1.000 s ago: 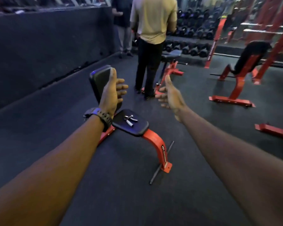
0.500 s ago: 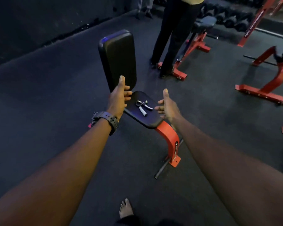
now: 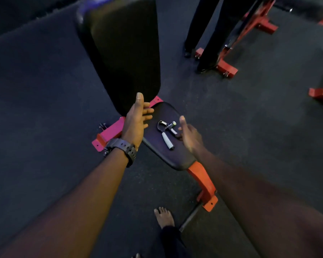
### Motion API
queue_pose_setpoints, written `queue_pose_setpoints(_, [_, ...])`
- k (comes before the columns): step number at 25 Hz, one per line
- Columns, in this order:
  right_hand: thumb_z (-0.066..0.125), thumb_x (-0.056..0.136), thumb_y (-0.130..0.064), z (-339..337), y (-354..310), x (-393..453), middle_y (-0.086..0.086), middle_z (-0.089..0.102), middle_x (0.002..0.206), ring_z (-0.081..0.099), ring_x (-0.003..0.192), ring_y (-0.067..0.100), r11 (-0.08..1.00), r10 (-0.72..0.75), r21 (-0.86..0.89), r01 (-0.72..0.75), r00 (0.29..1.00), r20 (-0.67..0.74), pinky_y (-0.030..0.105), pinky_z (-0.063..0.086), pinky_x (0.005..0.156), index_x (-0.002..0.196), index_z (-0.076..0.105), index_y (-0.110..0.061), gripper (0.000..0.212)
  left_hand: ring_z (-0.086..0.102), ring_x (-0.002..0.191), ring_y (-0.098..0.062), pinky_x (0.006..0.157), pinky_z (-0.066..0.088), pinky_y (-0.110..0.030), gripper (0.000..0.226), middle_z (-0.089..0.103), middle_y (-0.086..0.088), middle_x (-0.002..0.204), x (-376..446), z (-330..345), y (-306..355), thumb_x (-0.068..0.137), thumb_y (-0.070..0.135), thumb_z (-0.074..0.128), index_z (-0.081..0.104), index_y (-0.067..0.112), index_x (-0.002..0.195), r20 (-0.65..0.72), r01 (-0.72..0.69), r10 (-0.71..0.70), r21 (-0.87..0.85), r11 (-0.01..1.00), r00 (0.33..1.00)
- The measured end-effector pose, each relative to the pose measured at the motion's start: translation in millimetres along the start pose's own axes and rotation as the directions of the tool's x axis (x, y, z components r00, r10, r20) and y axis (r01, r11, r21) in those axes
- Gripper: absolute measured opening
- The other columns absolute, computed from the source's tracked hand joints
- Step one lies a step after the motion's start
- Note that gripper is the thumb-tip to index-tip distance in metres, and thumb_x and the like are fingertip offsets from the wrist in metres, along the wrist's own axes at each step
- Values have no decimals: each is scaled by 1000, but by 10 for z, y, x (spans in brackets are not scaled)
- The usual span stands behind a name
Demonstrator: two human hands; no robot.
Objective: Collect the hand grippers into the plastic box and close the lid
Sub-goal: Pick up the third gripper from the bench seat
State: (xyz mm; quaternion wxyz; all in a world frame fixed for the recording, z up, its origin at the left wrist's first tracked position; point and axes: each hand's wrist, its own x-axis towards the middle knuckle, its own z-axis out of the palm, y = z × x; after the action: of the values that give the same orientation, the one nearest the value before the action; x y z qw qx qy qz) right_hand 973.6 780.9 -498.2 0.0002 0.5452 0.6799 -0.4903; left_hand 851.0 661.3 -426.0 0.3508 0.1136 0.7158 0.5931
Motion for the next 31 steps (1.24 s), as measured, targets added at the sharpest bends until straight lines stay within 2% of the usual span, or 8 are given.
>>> queue_pose_setpoints(4, [53, 91, -69, 424, 358, 1073, 7, 69, 108, 64, 117, 31, 989, -39, -146, 34, 999, -27, 30, 36, 80, 112, 63, -15, 59, 64, 112, -19, 95, 48, -40, 75, 68, -1, 119, 846, 268, -667, 79, 76, 25, 61, 23, 120, -59, 89, -89, -3, 996, 994])
queue_pose_setpoints(8, [67, 80, -69, 856, 539, 1535, 14, 57, 136, 50, 131, 33, 838, -152, -530, 127, 988, -4, 38, 38, 106, 134, 52, -8, 83, 65, 112, -19, 97, 48, -42, 72, 69, 0, 117, 1210, 263, -1085, 79, 75, 25, 62, 25, 116, -103, 135, -136, -20, 991, 985])
queue_pose_setpoints(11, [74, 68, -75, 1101, 604, 1640, 14, 52, 137, 47, 132, 34, 833, -87, -552, 36, 994, -66, 42, 39, 106, 134, 47, -5, 100, 65, 111, -18, 99, 49, -43, 73, 69, -1, 118, 1342, 190, -1241, 80, 74, 25, 62, 24, 117, -110, 133, -134, -16, 991, 985])
queue_pose_setpoints(15, [77, 74, -62, 1178, 643, 1766, 16, 52, 135, 49, 127, 36, 781, -133, -624, 41, 986, -102, 43, 43, 102, 133, 46, -4, 88, 65, 112, -20, 101, 49, -45, 74, 69, -2, 119, 1436, 154, -1231, 81, 75, 24, 62, 23, 118, -124, 129, -130, -21, 991, 984])
queue_pose_setpoints(19, [67, 86, -50, 1090, 506, 1837, 19, 60, 135, 54, 127, 37, 882, -96, -465, 76, 995, -19, 39, 44, 101, 134, 56, -5, 67, 65, 111, -17, 101, 48, -45, 81, 69, 0, 120, 1452, 123, -1095, 82, 76, 22, 60, 21, 127, -122, 95, -95, 2, 995, 988])
queue_pose_setpoints(23, [63, 80, -46, 844, -17, 1618, 12, 67, 98, 63, 102, 32, 994, 6, 106, -16, 996, 90, 31, 39, 73, 100, 72, -13, 39, 64, 112, -15, 103, 47, -45, 78, 67, 2, 121, 1364, 95, -720, 83, 77, 24, 61, 24, 126, -133, 16, -17, -6, 1000, 991])
queue_pose_setpoints(26, [54, 68, -39, 680, -571, 1228, 11, 60, 89, 56, 91, 34, 918, -147, 390, 76, 977, 155, 44, 40, 77, 82, 63, -16, 28, 63, 112, -14, 103, 47, -44, 75, 67, 1, 121, 1179, 6, -226, 83, 77, 26, 61, 23, 122, -194, -69, 64, -19, 997, 979])
queue_pose_setpoints(31, [58, 79, -46, 136, -2035, 115, 15, 72, 98, 68, 107, 39, 849, -445, 428, 311, 857, 260, 53, 51, 96, 94, 67, -17, 34, 65, 113, -20, 104, 47, -46, 78, 69, -4, 121, 444, -668, 1192, 86, 74, 28, 63, 15, 124, -356, -264, 233, -40, 964, 905])
